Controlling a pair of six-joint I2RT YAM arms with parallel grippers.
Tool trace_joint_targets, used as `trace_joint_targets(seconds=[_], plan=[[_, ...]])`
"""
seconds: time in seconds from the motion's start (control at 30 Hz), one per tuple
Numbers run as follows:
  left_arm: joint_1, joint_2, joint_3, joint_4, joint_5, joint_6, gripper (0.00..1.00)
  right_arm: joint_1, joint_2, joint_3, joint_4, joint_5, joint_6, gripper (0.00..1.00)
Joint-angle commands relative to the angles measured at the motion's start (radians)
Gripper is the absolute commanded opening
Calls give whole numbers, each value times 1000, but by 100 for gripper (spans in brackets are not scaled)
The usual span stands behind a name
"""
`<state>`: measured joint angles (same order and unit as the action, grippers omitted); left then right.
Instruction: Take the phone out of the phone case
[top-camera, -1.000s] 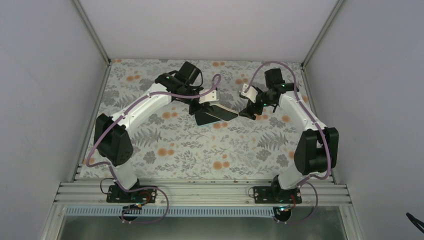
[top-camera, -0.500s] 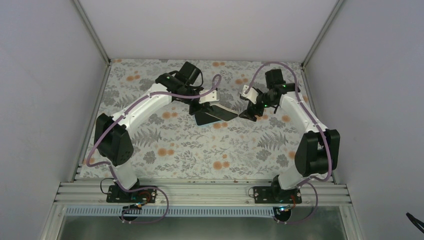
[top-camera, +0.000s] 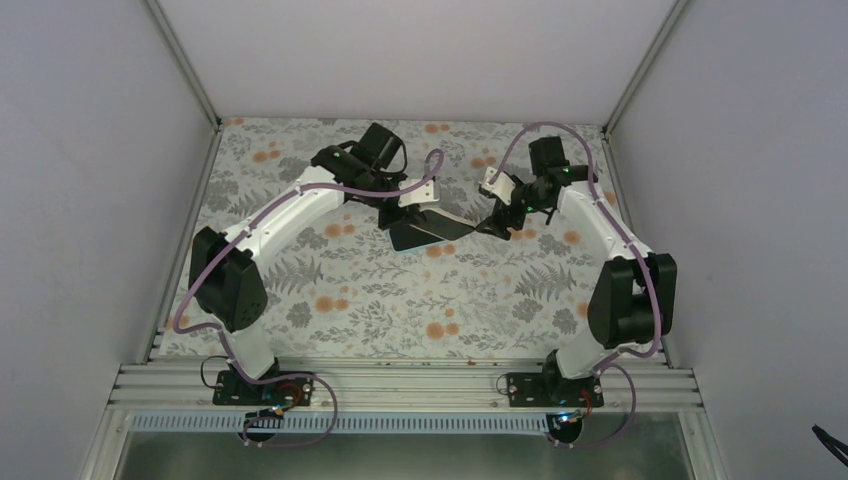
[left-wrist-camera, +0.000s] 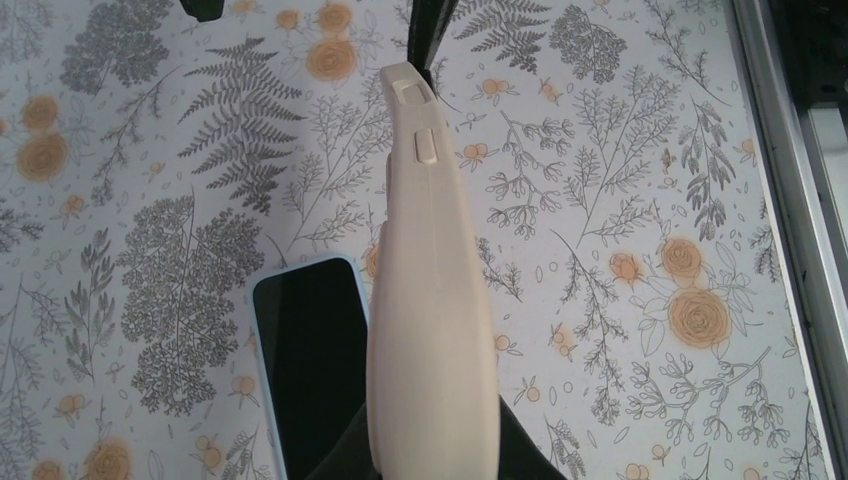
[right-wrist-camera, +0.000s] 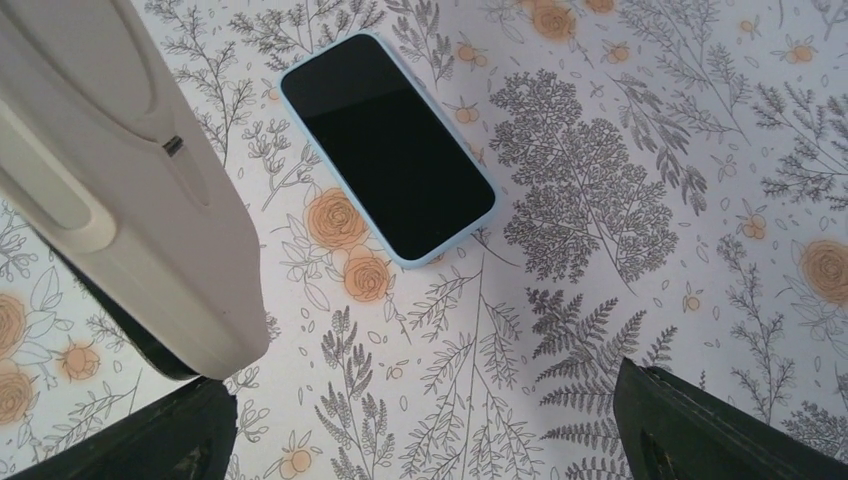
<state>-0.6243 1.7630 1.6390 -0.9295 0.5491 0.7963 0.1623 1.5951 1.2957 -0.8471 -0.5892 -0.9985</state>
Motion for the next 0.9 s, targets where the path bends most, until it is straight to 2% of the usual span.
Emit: trace_joint_targets(seconds=[0.0,0.23,0.43,0.6,0.7,0.87], plan=[[-31,22,62,-66,134,29,2,0,16,47,125,-6,60,96],[-41,94,142,-209,305,86,2,1,60,112,169,16,93,96],[-41,124,189,-245,381,108,2,10,101,155,158,2,98,96],[-40,166,224,-247,409,103,2,96,102,190,77,-13,95,97],[-42,190,246,-243,412,100,2,131,92,222,6,-117,78,98],[-35,178,234,-143,357,36,2,178,124,312,-240,-269,-45,94]])
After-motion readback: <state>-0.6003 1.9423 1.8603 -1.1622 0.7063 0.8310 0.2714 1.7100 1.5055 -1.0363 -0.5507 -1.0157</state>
